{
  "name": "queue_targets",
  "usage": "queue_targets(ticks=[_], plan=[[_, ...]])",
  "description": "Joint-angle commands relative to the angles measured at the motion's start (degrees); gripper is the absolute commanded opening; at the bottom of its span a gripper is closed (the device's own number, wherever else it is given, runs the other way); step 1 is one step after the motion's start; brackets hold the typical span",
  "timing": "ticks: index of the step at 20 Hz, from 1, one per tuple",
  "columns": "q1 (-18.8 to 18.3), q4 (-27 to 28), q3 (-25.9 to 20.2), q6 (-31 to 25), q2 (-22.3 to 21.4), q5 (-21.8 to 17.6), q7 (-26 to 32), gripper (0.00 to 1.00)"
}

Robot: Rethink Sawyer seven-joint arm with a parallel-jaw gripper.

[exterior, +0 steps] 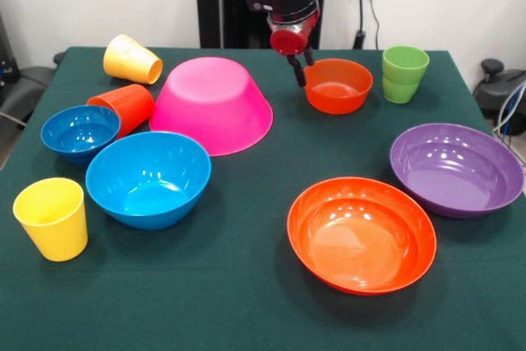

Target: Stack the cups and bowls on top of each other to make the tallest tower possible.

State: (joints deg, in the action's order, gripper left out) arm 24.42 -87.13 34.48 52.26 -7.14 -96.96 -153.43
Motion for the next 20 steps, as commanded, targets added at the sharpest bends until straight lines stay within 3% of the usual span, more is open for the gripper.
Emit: queue_targets(ticks=[1,8,17,20], plan=[[-0.75,1.93,-6.91,0.08,-1.00,0.89,-13.48,1.00],[-4.23,0.54,-8.88,-2.99,-2.37,7.50,-11.86,1.00],[-4.86,0.33,-8.83,-4.90,-1.71,9.18,-7.49,1.00],[-5.25,0.23,-8.76,-5.66,-1.86,10.37,-8.92,1.00]])
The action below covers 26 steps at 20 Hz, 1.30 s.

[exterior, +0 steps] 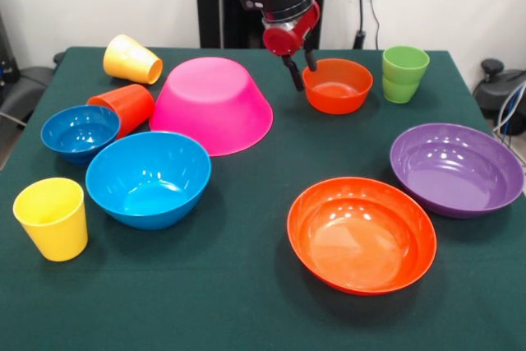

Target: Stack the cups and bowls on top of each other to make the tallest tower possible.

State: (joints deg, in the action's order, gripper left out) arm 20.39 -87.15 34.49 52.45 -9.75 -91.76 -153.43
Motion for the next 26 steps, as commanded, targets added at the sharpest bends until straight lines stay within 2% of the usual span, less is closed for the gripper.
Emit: queue_targets(ticks=[1,7,15,26], plan=[[-1.21,0.28,-8.66,-6.11,0.84,5.39,-9.51,1.00],[-0.07,0.87,-7.53,-7.23,2.48,4.76,-17.97,1.00],[0.18,0.74,-7.43,-7.17,3.34,4.02,-23.33,1.00],[-0.13,0.69,-7.50,-7.80,4.29,4.34,-21.29,1.00]])
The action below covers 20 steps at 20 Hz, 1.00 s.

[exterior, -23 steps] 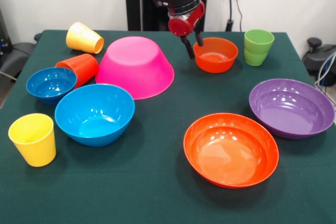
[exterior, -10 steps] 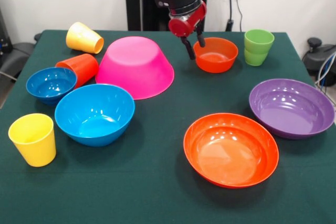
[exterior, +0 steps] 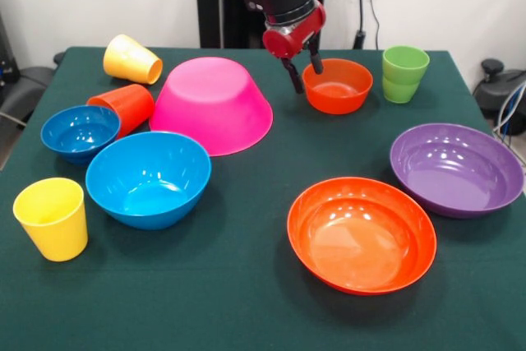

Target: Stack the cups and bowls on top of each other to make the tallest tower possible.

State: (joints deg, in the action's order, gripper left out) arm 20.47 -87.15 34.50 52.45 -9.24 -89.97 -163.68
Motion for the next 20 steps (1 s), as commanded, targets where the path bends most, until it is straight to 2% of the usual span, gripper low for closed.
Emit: queue_targets(ticks=[1,20], plan=[[-0.27,0.64,-7.57,-7.84,3.80,2.65,-10.89,1.00],[-1.96,0.78,-8.77,-8.79,5.34,3.64,-4.07,1.00]])
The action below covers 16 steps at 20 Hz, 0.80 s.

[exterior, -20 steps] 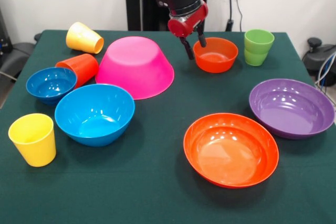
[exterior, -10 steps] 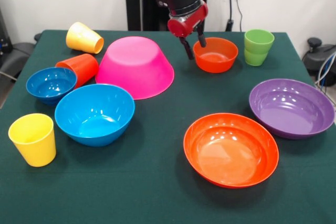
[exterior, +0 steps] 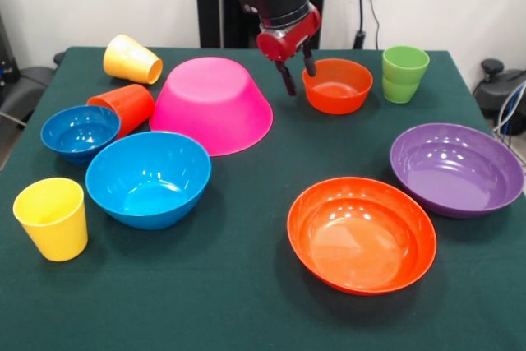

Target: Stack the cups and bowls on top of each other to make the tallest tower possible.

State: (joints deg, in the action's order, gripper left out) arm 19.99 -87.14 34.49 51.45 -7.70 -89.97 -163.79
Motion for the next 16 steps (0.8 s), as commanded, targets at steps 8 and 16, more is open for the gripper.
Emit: queue_targets(ticks=[8,16], plan=[[-1.92,0.89,-8.95,-7.45,4.15,4.59,-2.89,1.00],[-2.73,0.30,-9.33,-6.93,3.68,6.65,-1.08,1.00]])
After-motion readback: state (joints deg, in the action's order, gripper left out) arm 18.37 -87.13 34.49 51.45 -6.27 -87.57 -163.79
